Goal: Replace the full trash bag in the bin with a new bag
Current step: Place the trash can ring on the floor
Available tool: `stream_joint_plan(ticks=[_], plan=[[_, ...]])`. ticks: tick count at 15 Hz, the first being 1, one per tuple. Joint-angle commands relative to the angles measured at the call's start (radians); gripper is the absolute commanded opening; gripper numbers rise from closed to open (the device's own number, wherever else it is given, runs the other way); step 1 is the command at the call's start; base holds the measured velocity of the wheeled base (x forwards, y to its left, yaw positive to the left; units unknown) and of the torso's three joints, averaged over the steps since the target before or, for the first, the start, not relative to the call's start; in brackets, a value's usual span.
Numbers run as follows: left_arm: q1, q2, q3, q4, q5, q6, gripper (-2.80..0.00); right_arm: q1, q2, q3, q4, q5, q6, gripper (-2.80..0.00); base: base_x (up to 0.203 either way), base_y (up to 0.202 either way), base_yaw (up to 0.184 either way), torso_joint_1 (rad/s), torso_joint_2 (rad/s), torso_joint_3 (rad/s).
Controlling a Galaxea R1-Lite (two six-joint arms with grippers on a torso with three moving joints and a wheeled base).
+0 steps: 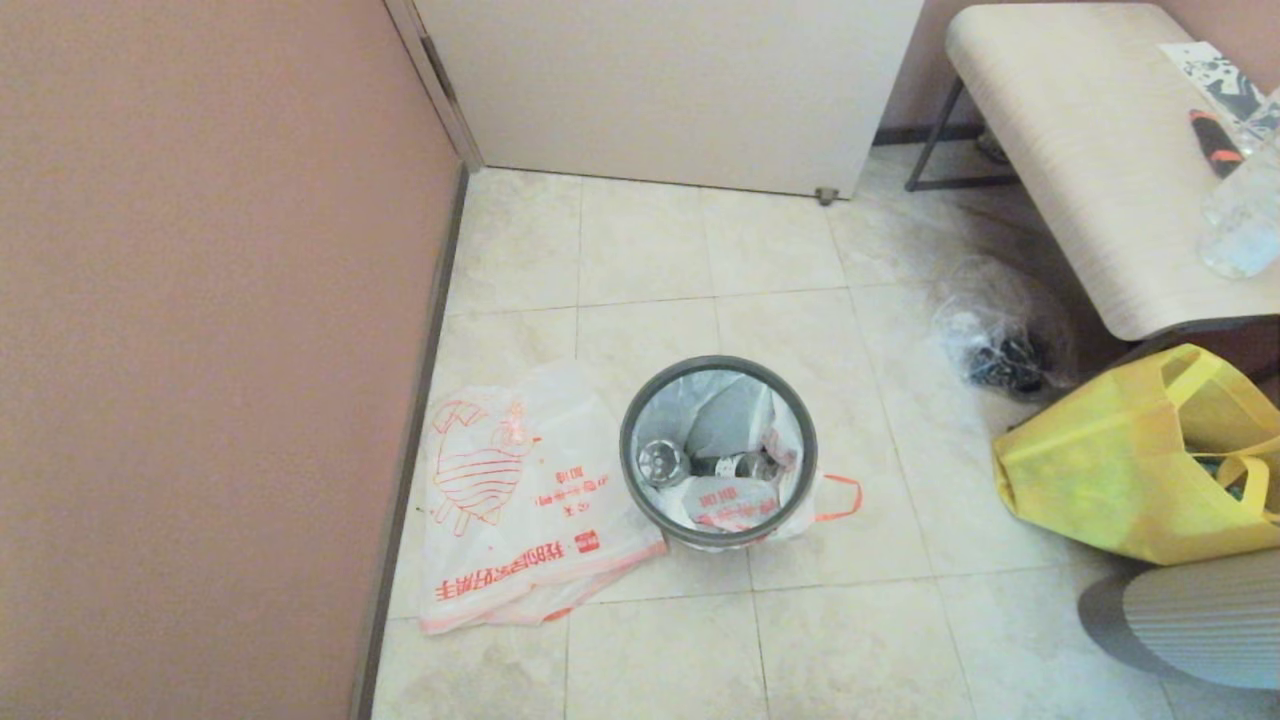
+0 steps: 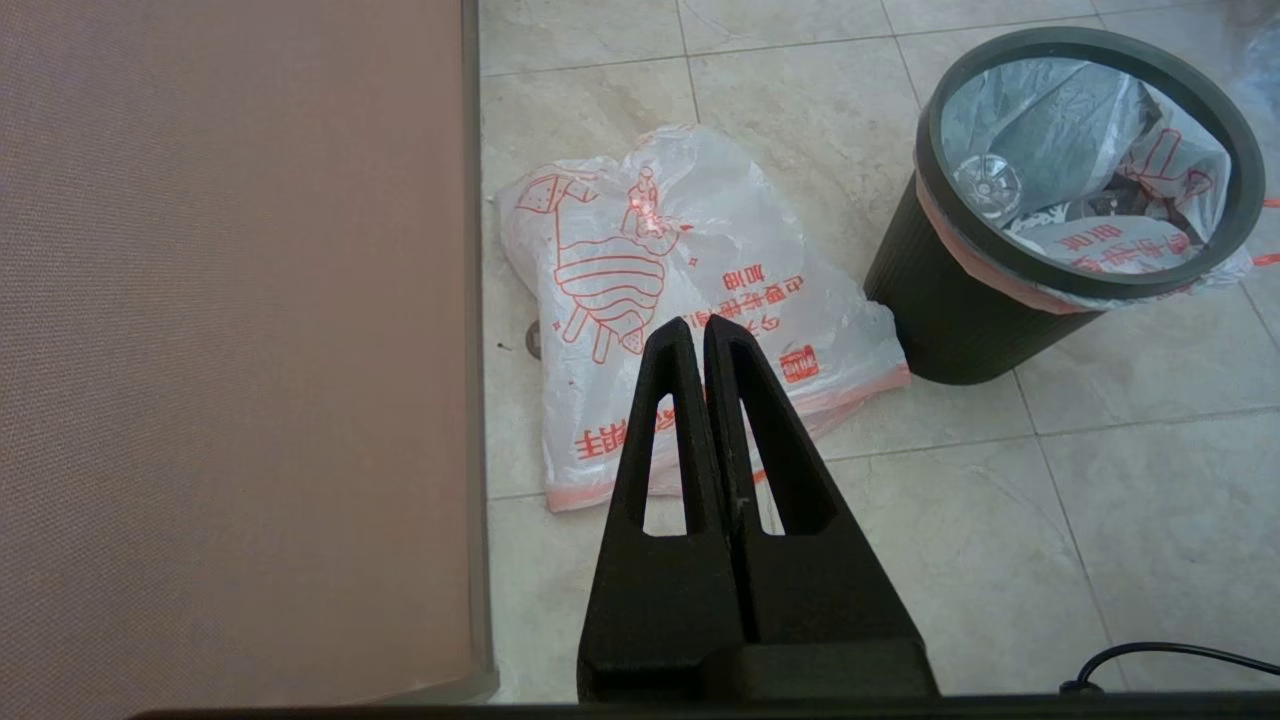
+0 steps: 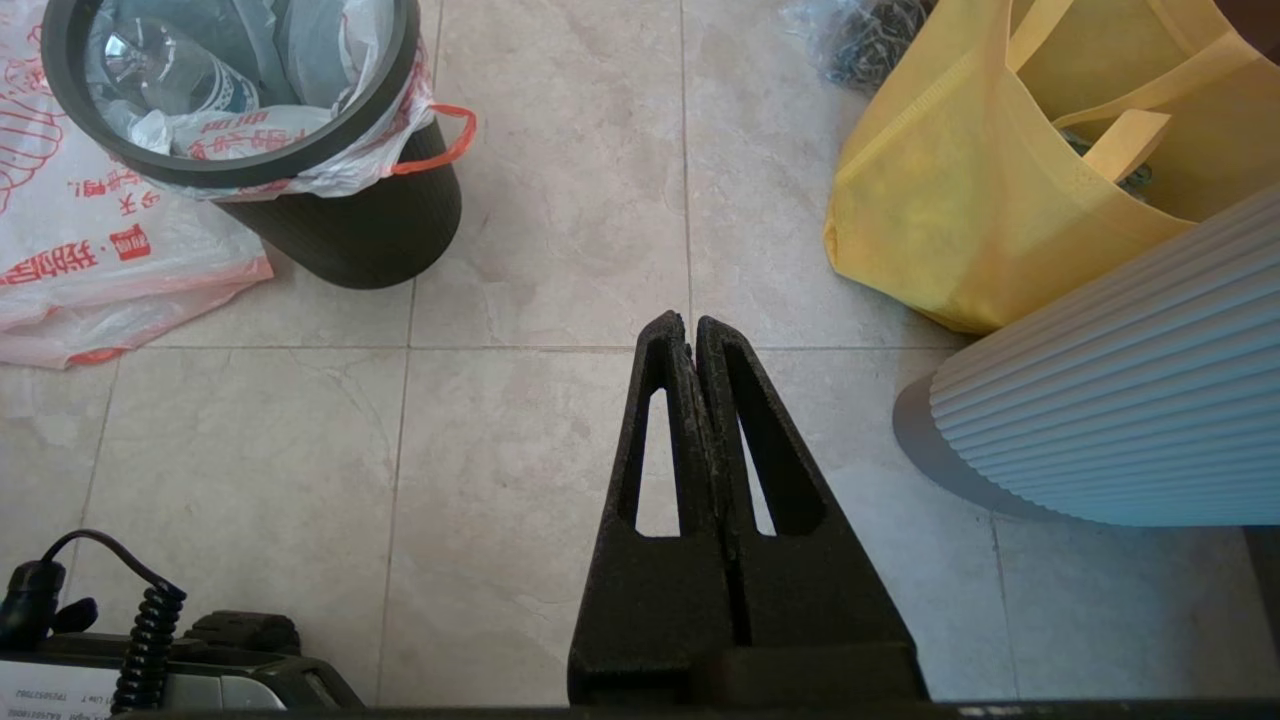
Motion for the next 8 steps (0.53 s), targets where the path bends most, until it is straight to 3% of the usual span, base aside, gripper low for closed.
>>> stream_joint_plan(ticks=[1,8], plan=[[0.000,0.001,0.023,0.000,0.000,0.001,-2.80,0.000,-0.002,0.000,0.000,0.001,0.000,-2.80,0.000,0.000,0.000,0.000,0.00,0.000],[0.000,0.001,0.023,-0.001,0.000,0.001,-2.80,0.000,-0.002,-0.001,0.005,-0.001,0.000,-2.80,0.000,0.000,0.000,0.000,0.00,0.000]])
